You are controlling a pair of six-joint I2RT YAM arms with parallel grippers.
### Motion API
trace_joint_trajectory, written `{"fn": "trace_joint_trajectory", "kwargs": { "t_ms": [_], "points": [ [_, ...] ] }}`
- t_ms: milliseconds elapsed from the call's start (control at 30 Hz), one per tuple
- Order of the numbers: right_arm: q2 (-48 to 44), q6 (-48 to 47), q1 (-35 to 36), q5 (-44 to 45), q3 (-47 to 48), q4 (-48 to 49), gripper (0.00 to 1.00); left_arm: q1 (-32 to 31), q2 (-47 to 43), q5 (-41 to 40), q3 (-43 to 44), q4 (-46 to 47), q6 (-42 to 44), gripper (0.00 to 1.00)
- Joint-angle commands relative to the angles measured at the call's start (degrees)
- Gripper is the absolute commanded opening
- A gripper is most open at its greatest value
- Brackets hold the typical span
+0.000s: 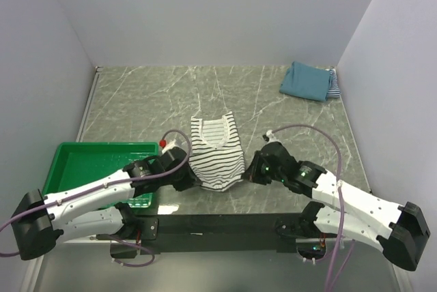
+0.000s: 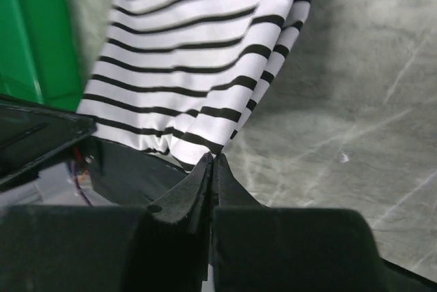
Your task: Fold and stack the tank tops
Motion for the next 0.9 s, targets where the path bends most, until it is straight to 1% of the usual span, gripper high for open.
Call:
{"fn": "trace_joint_trajectory", "kwargs": {
  "t_ms": [0,33,100,133,167,200,233,267,300,333,367,400,433,467,500,533,567,600,633,667,700,733,767,800,833,867],
  "points": [
    [3.05,-0.68,-0.35,4.65,8.44,-3.17,0.00,3.30,1.38,-3.18,5.82,-3.23,-0.05,0.01],
    [4.20,-2.08,-0.87,4.66,9.67,-2.82,0.00,6.10,2.00,-2.22,7.40,-2.71,2.05,0.01],
    [7.70,-3.58,-2.88,3.60,13.62,-2.20,0.00,9.63,4.10,-0.02,9.95,-0.60,4.69,0.01],
    [8.86,-4.90,-3.77,3.43,14.77,-0.98,0.00,13.12,4.89,1.38,10.92,-0.07,6.97,0.01],
    [10.09,-5.69,-5.08,2.82,16.87,-0.27,0.00,14.55,6.56,1.74,11.98,0.63,8.21,0.01],
    [13.06,-6.48,-6.49,0.20,17.93,0.43,0.00,16.13,7.53,2.44,14.34,1.77,9.35,0.01],
    [14.56,-8.06,-9.28,-1.04,19.07,2.00,0.00,19.28,8.58,3.41,15.67,2.30,11.45,0.01],
    [16.32,-8.86,-10.44,-1.93,21.52,2.71,0.00,20.53,11.03,3.68,16.98,2.74,12.25,0.01],
    [20.17,-9.56,-11.59,-3.76,23.11,3.24,0.00,21.76,12.27,4.12,19.43,3.71,13.05,0.01],
    [22.29,-11.22,-14.38,-5.17,24.87,3.86,0.00,24.38,13.59,4.90,20.76,4.24,14.45,0.01],
    [24.32,-12.02,-15.45,-6.41,28.37,4.21,0.00,25.80,16.47,6.56,21.91,5.03,15.07,0.00],
    [28.51,-12.81,-16.68,-6.77,30.32,4.22,0.00,26.86,17.98,6.84,23.05,5.56,15.68,0.01],
    [30.64,-14.04,-17.83,-8.07,32.16,4.39,0.00,29.05,19.65,7.02,25.50,6.87,16.65,0.01],
    [33.01,-14.75,-20.27,-9.39,35.84,4.65,0.00,30.29,23.24,8.67,26.65,7.92,17.27,0.01],
    [37.91,-15.97,-21.34,-10.10,38.05,4.57,0.00,31.34,25.45,9.39,29.54,8.46,17.97,0.01],
    [40.57,-16.42,-22.40,-11.07,40.25,3.61,0.00,33.53,29.91,10.00,31.04,9.16,18.32,0.01],
    [43.03,-16.86,-24.50,-12.12,44.27,3.43,0.00,34.51,32.39,10.62,32.45,10.47,18.85,0.01],
    [47.84,-17.21,-25.30,-12.91,46.31,3.51,0.01,35.39,35.02,12.36,35.60,11.53,19.64,0.02],
    [50.15,-17.56,-26.09,-13.18,48.07,3.51,0.04,36.96,40.53,12.38,37.46,12.32,20.52,0.07],
    [54.35,-17.65,-27.14,-13.62,51.40,3.43,0.09,37.76,43.20,12.73,38.96,13.81,21.13,0.13],
    [56.40,-18.09,-27.94,-14.15,53.08,3.60,0.22,38.55,45.92,12.82,41.93,14.34,21.58,0.19],
    [58.24,-18.18,-28.38,-14.06,54.58,4.04,0.26,40.21,50.56,13.60,43.09,15.57,21.67,0.33],
    [60.00,-18.27,-28.82,-12.93,57.29,3.95,0.30,41.19,52.61,15.79,44.06,20.63,21.84,0.42],
    [63.41,-18.53,-30.04,-13.01,58.97,3.60,0.37,42.24,54.80,18.42,47.11,22.24,21.84,0.47],
    [64.75,-18.62,-30.58,-13.53,60.29,3.60,0.39,43.91,56.83,22.10,49.32,22.78,22.10,0.50],
    [65.90,-18.53,-31.28,-13.88,61.09,4.21,0.41,44.44,59.72,22.83,51.60,21.74,22.54,0.57]
  ]
}}
